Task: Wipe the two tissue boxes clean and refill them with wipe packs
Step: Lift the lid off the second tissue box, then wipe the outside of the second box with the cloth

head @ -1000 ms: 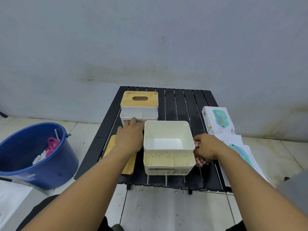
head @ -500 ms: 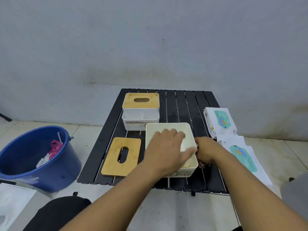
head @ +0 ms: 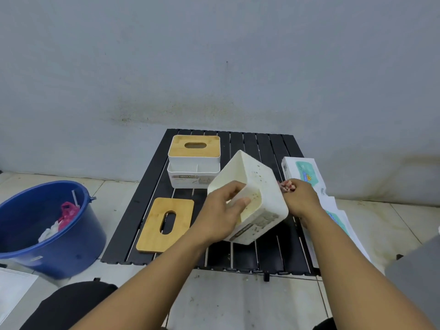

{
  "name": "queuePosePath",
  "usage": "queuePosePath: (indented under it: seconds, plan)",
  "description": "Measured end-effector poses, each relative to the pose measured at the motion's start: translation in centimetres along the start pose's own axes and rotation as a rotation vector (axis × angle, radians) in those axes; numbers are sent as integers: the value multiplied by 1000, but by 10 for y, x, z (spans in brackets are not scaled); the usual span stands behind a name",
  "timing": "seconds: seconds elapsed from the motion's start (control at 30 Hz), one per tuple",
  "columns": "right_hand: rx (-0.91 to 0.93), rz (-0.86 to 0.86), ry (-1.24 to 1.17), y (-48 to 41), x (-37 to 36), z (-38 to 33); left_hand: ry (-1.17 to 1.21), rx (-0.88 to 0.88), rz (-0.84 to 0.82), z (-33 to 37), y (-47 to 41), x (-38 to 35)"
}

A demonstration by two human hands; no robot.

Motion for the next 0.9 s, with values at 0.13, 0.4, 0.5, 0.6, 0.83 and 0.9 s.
queuePosePath:
  seconds: [0.13,0.4,0.5,0.6,0.83,0.9]
  plan:
    - [-9,40,-302,8,13,-15,83,84,-79,-15,2,2]
    - [257,40,-161,23,18,-65,-156,116,-163,-26,2,10]
    - [369,-62,40,24,-10,-74,-173,89,-141,-29,2,8]
    - [397,-108,146,15,-22,-78,-211,90,-147,-31,-2,11]
    - [480,-283,441,0,-34,-112,-234,85,-154,-31,-3,18]
    - [527,-324,496,4,-38,-121,-245,90,-153,-31,-3,20]
Point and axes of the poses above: each hand's wrist, its own y-axis away from the middle knuckle, its own x-axis out of the back of the hand, z = x × y, the point moved 6 cm from there along -y, towards the middle knuckle, and after that the axes turned 2 degrees about -z, right-handed, at the moved point
